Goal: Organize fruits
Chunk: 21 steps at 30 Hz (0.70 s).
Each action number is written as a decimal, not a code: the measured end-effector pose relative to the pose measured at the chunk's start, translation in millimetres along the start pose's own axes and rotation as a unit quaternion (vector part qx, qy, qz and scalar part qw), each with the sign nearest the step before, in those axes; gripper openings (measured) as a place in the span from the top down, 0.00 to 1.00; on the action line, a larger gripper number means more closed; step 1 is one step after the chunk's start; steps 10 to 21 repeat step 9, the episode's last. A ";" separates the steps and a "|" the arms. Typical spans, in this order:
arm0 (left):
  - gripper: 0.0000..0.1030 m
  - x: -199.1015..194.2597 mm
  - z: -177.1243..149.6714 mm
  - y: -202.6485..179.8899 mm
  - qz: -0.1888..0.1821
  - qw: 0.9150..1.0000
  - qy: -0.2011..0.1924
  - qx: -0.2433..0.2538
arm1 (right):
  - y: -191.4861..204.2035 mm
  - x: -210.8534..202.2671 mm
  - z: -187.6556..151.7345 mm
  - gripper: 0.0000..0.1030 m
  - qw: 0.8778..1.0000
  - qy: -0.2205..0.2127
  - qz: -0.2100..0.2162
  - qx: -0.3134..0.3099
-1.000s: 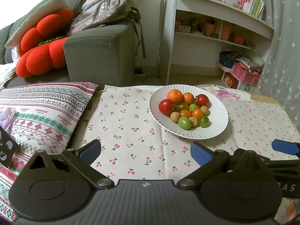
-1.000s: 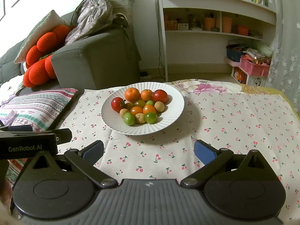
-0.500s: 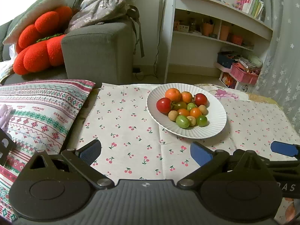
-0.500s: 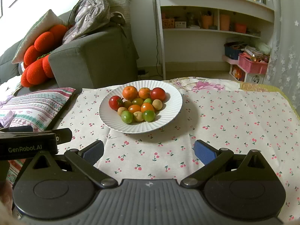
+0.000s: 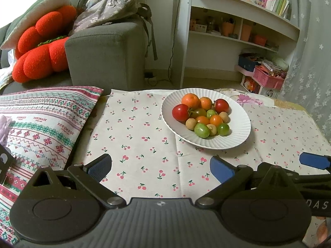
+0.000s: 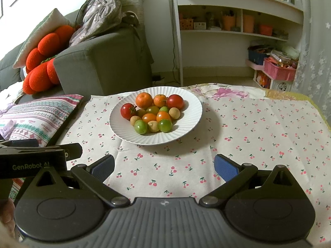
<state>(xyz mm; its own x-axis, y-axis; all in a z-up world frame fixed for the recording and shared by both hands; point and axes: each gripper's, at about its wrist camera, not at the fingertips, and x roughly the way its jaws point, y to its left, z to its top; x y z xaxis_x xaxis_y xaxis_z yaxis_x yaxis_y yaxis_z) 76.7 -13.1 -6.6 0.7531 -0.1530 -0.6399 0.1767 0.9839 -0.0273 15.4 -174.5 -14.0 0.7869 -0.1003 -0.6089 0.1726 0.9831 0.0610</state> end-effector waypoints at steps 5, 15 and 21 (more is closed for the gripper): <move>0.07 -1.0 0.6 -0.5 -0.001 1.000 -0.003 0.001 | 0.0 -0.7 -0.2 0.00 1.000 -0.002 0.001 0.001; 0.07 -1.2 0.7 -0.5 0.000 1.000 -0.002 0.002 | 0.1 -0.1 -0.3 0.00 1.000 -0.001 0.000 0.001; 0.07 -1.2 0.7 -0.5 0.000 1.000 -0.002 0.002 | 0.1 -0.1 -0.3 0.00 1.000 -0.001 0.000 0.001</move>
